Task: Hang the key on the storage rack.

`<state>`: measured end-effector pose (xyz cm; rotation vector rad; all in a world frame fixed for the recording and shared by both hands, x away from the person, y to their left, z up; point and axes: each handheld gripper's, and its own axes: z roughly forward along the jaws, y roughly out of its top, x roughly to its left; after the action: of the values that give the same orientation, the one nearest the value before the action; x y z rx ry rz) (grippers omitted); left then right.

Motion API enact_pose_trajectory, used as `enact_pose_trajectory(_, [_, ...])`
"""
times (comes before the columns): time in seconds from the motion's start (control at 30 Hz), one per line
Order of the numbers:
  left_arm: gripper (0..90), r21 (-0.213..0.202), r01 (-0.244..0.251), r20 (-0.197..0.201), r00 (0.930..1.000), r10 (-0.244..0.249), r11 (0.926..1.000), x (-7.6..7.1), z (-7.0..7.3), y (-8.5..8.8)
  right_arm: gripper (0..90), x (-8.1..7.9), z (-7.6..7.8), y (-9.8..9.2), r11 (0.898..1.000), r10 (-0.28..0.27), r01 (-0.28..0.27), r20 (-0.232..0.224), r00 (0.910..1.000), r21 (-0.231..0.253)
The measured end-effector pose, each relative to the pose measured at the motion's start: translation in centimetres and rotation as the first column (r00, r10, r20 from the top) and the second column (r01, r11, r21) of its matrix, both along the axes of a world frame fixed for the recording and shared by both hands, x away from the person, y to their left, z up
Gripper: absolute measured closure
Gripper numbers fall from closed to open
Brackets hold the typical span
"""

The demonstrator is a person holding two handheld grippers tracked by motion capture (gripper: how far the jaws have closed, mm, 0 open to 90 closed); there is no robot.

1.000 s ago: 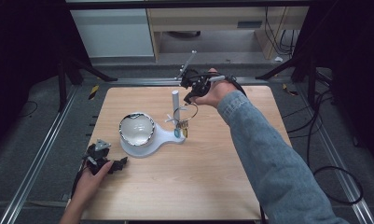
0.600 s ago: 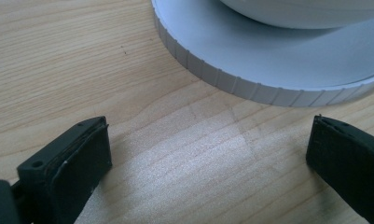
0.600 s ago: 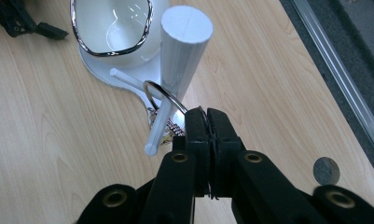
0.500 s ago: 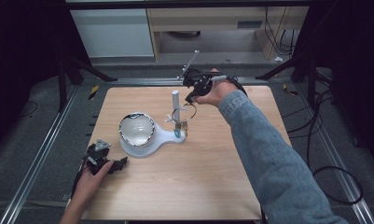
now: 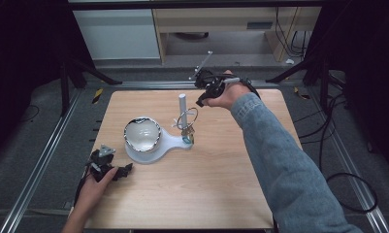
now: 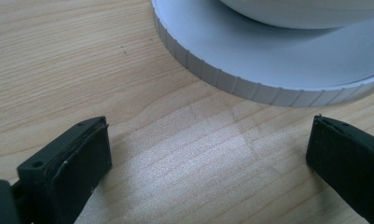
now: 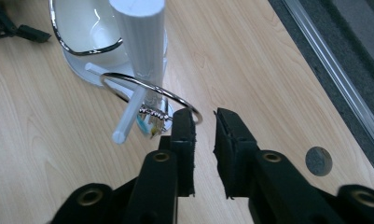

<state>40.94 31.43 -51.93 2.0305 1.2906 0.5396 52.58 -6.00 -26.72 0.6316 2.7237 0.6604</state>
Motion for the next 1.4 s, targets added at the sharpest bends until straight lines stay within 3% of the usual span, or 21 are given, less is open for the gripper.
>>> enact_pose_trajectory(0.5, [0.0,0.000,0.000,0.000,1.0000,0.000,1.0000,0.0,0.0,0.0,41.0,0.4,-0.2,-1.7,0.997,-0.076,0.075,0.071,0.9946,0.008])
enact_pose_trajectory(0.67, [0.0,0.000,0.000,0.000,1.0000,0.000,1.0000,0.0,0.0,0.0,24.9,0.3,-0.2,-2.9,0.993,-0.114,0.113,0.121,0.9861,0.017])
enact_pose_trajectory(0.87, [0.0,0.000,0.000,0.000,1.0000,0.000,1.0000,0.0,0.0,0.0,9.8,0.8,-0.7,-4.6,0.985,-0.174,0.171,0.138,0.9750,0.035])
enact_pose_trajectory(1.2, [0.0,-0.003,-0.001,0.002,1.0000,0.001,1.0000,0.0,0.0,0.0,6.6,0.7,-1.0,-7.2,0.978,-0.201,0.185,0.186,0.9619,0.098])
enact_pose_trajectory(1.4, [0.0,-0.003,-0.002,0.002,1.0000,0.002,1.0000,0.0,0.0,0.0,7.3,0.6,-1.1,-8.0,0.975,-0.217,0.204,0.197,0.9561,0.084])
